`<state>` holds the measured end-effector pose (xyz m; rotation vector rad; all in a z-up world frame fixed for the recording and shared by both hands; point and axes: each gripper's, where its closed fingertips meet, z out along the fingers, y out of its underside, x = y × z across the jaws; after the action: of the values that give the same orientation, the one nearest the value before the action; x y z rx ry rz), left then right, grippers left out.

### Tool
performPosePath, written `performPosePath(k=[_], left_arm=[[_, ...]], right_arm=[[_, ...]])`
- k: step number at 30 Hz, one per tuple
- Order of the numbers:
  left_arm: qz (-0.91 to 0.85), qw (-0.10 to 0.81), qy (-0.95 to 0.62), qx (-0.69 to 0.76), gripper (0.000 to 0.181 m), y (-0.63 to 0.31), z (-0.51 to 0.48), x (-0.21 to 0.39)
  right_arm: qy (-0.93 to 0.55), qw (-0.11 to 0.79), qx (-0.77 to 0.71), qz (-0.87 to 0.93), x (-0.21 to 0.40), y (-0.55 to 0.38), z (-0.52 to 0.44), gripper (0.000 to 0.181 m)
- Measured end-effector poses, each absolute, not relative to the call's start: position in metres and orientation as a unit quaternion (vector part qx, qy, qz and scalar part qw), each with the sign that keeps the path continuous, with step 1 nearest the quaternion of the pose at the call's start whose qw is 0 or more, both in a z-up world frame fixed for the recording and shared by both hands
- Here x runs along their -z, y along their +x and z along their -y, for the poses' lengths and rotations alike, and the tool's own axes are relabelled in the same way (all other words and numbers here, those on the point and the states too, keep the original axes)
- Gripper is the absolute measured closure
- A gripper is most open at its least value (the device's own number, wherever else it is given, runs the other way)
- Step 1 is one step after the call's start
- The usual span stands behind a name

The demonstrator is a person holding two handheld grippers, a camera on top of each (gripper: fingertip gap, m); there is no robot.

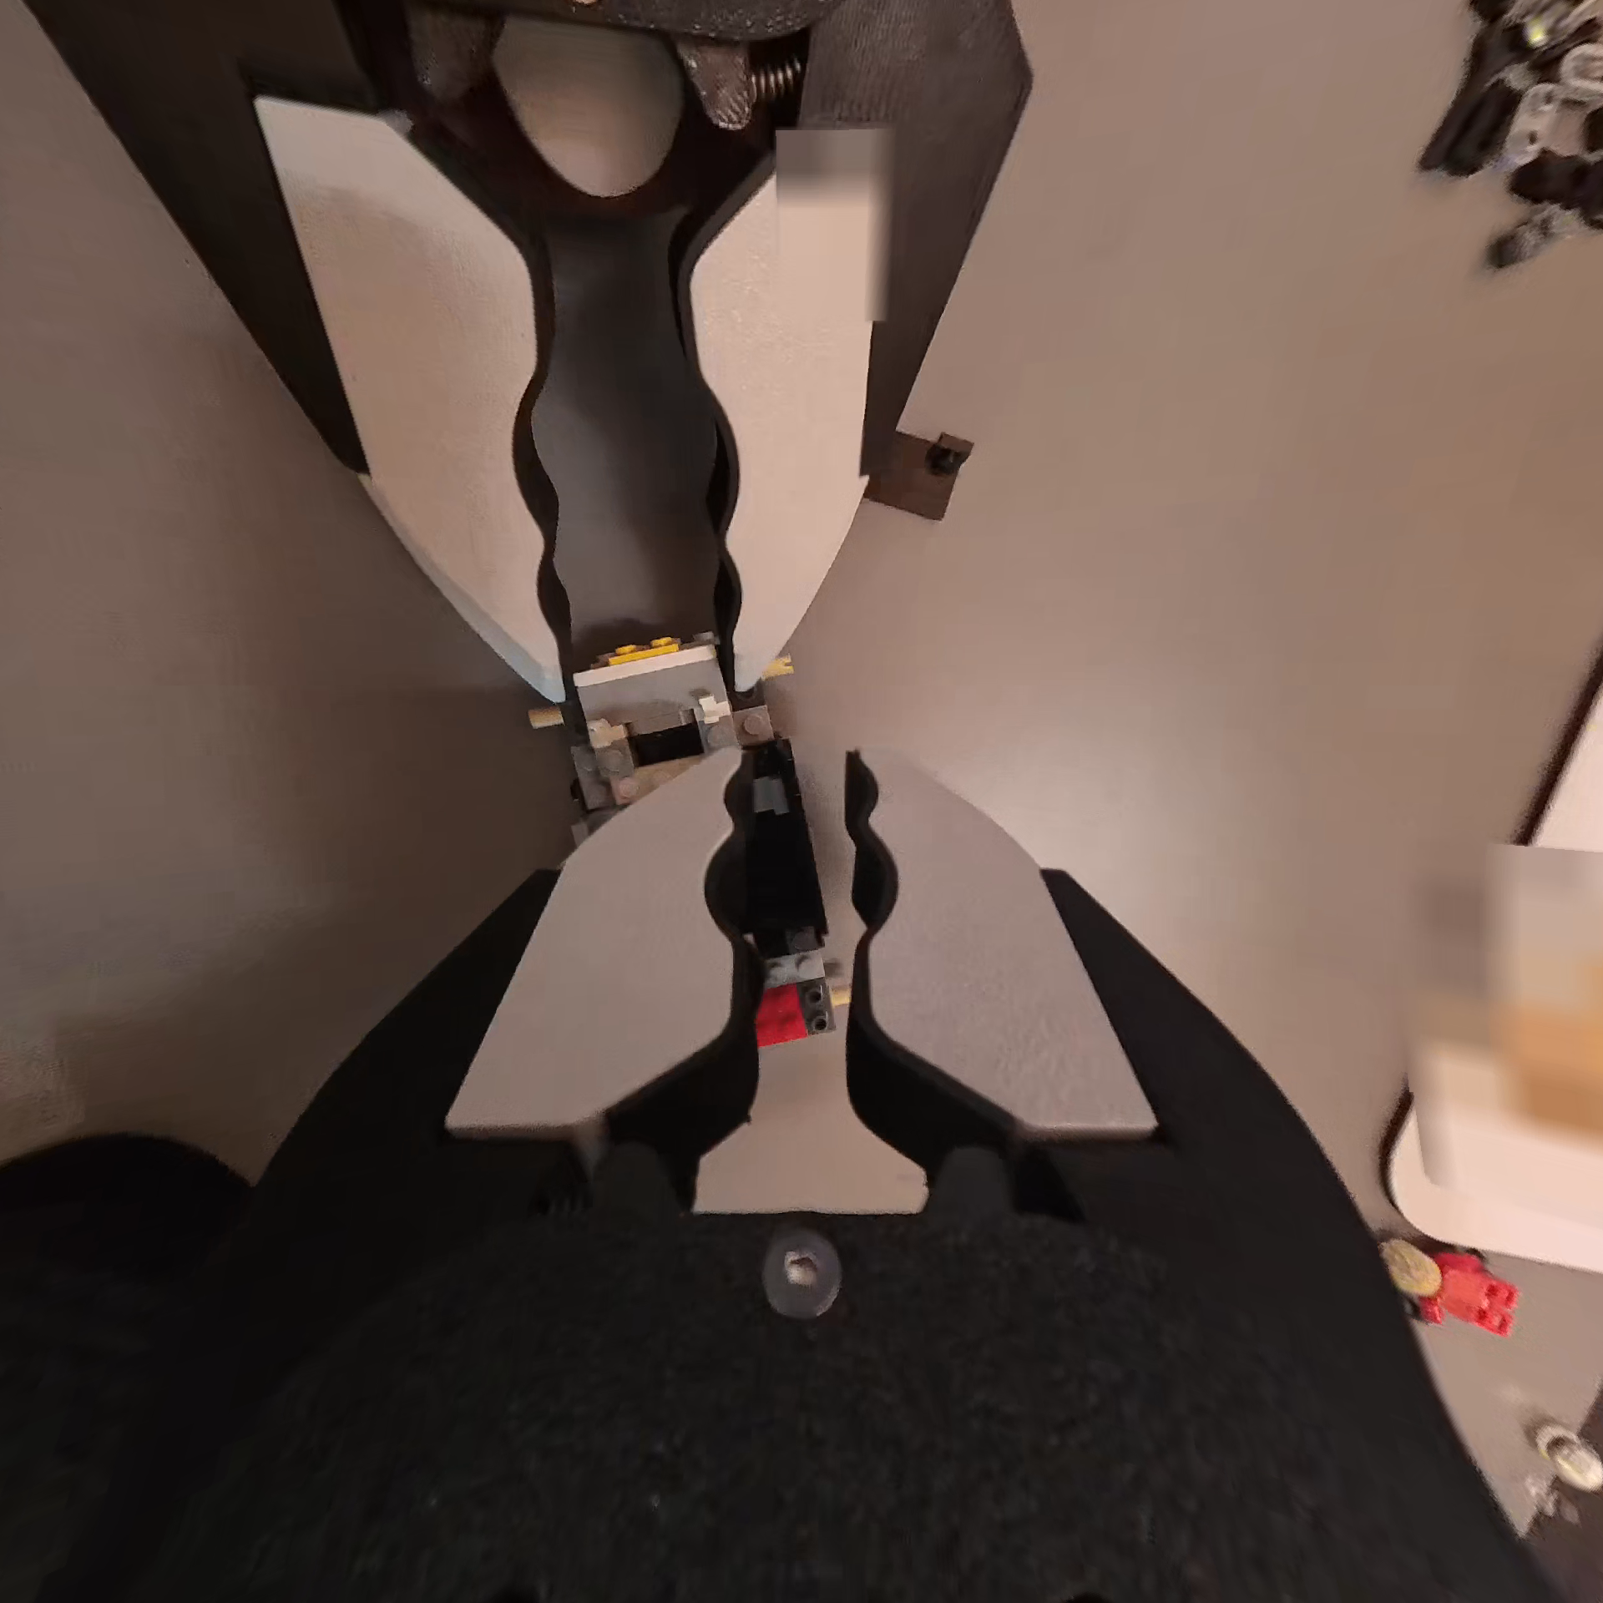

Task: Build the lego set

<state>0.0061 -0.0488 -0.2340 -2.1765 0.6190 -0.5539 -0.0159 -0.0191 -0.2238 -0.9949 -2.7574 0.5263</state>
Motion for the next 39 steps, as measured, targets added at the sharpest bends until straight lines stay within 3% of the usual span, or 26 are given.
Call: performPosePath(k=[8,16,37,39], left_arm=[[-0.244,0.397,-0.857,0.221,0.148,0.006,0.048,0.234],[-0.249,0.397,-0.856,0.219,0.148,0.008,0.049,0.235],[-0.254,0.396,-0.855,0.22,0.148,0.01,0.051,0.234],[-0.256,0.398,-0.855,0.214,0.147,0.009,0.051,0.235]], right_arm=[[-0.31,0.054,-0.161,0.936,0.23,-0.014,0.02,0.178],[-0.262,0.091,-0.099,0.956,0.233,-0.013,0.02,0.178],[-0.28,0.148,-0.115,0.942,0.233,-0.012,0.023,0.178],[-0.296,0.155,-0.132,0.933,0.229,-0.012,0.021,0.17]])
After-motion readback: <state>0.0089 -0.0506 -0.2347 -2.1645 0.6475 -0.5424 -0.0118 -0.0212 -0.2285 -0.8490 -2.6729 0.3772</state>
